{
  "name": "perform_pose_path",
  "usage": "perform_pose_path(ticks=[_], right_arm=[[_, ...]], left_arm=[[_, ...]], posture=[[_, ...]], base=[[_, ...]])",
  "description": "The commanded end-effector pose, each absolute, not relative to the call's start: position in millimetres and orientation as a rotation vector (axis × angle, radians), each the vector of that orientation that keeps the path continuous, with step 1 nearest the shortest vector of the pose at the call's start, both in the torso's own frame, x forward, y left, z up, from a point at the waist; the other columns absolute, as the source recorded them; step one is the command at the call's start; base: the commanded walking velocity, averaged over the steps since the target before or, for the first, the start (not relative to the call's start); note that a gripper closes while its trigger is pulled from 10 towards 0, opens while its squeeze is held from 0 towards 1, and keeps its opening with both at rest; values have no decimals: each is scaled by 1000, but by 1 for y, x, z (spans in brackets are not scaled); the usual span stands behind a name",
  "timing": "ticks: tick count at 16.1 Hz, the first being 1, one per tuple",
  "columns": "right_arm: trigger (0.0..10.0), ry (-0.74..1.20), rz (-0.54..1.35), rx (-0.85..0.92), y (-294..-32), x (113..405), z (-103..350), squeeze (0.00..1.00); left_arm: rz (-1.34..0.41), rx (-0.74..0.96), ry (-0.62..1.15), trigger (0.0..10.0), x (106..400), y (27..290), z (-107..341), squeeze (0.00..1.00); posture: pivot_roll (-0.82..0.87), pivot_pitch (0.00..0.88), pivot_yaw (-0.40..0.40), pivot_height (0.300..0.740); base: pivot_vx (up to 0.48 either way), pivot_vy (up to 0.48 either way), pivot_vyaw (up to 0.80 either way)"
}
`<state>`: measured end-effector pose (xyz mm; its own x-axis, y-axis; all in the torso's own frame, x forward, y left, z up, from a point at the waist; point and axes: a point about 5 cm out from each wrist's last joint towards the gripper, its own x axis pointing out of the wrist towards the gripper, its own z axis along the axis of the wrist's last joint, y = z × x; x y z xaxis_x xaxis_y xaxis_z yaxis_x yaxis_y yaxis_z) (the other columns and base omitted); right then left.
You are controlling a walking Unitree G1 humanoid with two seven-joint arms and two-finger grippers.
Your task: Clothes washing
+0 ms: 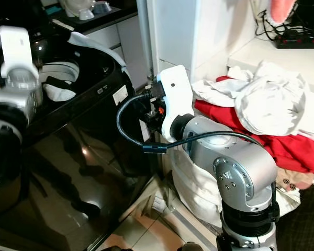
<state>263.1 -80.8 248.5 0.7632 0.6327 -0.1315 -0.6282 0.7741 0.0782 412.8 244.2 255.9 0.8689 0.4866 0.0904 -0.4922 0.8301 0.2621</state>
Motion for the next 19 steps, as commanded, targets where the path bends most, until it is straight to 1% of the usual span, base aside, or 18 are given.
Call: perform_pose_path(ticks=[1, 2, 3, 4, 5, 7, 8, 12, 14, 18, 19], right_arm=[[10000, 131, 692, 31, -79, 265, 254, 0], [10000, 135, 699, 26, -80, 264, 254, 0], [10000, 152, 719, 12, -80, 261, 251, 0], [10000, 166, 752, -5, -81, 255, 249, 0], [10000, 172, 772, -18, -81, 251, 248, 0], [10000, 186, 784, -25, -82, 244, 246, 0], [10000, 190, 792, -26, -82, 241, 246, 0], [10000, 237, 832, -38, -83, 237, 242, 0], [10000, 254, 851, -46, -84, 234, 243, 0], [10000, 287, 873, -64, -89, 234, 243, 0], [10000, 296, 873, -70, -91, 234, 242, 0]], left_arm=[[319, 258, -44, 10000, 420, 225, 266, 0], [219, 265, -19, 10000, 422, 216, 261, 0], [102, 307, 33, 10000, 423, 205, 253, 0], [76, 375, 99, 10000, 423, 205, 243, 0], [68, 360, 157, 10000, 421, 208, 234, 0], [94, 242, 249, 10000, 417, 215, 218, 0], [97, 240, 267, 10000, 416, 218, 216, 0], [160, 140, 260, 10000, 413, 224, 209, 0], [171, 154, 284, 10000, 411, 227, 201, 0], [159, 157, 350, 10000, 404, 231, 181, 0], [168, 195, 361, 10000, 403, 235, 179, 0]], posture=[[-301, 0, 152, 740], [-301, 0, 152, 740], [-297, 0, 152, 740], [-296, 0, 153, 740], [-297, 0, 150, 740], [-302, 0, 139, 740], [-301, 0, 128, 740], [-283, 0, 76, 740], [-269, 0, 42, 740], [-261, 0, 13, 740], [-264, 0, 10, 740]], base=[[0, 0, 0], [0, 0, 0], [0, 0, 0], [0, 0, 0], [0, 0, 0], [0, 0, 0], [0, 0, 0], [0, 0, 0], [0, 0, 0], [0, 0, 0], [0, 0, 0]])
